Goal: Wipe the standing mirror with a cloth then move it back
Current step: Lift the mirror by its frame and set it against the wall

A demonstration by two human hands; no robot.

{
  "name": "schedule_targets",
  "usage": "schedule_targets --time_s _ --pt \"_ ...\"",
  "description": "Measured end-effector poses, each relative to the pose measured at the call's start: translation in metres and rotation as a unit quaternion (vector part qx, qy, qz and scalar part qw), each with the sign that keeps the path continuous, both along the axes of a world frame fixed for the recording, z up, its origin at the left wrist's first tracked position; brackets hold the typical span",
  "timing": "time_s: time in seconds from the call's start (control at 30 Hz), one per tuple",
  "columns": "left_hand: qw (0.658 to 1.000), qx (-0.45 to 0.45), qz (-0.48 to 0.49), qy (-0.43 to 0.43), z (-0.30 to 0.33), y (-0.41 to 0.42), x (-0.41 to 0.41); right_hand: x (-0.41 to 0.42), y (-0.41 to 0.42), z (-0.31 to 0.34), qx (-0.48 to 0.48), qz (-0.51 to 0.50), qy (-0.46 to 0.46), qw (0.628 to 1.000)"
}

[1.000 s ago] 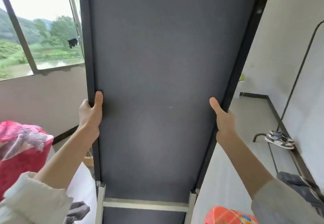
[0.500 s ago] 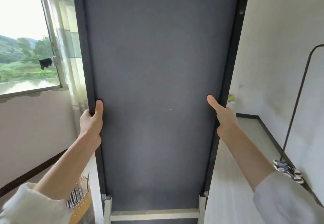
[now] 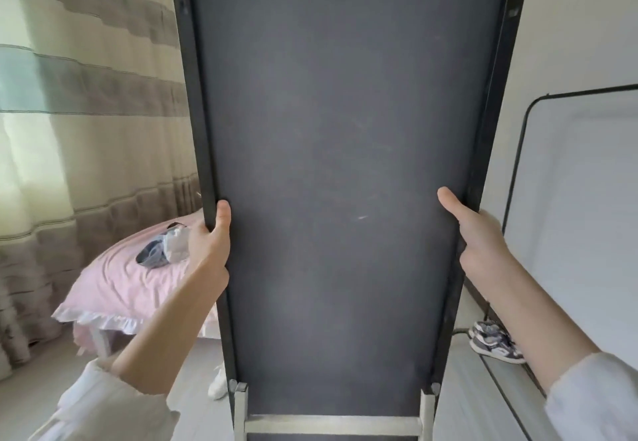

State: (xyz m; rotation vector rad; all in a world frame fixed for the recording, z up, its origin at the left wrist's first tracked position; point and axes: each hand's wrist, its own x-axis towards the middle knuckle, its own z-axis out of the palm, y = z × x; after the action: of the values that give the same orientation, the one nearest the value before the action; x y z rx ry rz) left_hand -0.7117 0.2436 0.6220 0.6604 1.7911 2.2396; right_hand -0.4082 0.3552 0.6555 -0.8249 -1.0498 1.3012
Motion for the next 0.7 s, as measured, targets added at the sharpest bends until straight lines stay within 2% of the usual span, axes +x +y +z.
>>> schedule_targets --time_s 0.37,0.57,0.7 --pt "0.990 -0.008 -0.134 -0.039 -0.019 0.306 -0.045 -0.028 0.244 0.008 0.005 -0.111 -0.029 0.993" --pt "0.965 0.012 -0.251 -0.068 -0.024 0.487 -0.068 -0.044 0.387 0.007 0.008 -0.171 -0.047 0.984" --pt "0.956 0.018 -0.284 -0.074 -0.016 0.596 -0.072 -0.049 0.472 0.015 0.013 -0.209 -0.054 0.976"
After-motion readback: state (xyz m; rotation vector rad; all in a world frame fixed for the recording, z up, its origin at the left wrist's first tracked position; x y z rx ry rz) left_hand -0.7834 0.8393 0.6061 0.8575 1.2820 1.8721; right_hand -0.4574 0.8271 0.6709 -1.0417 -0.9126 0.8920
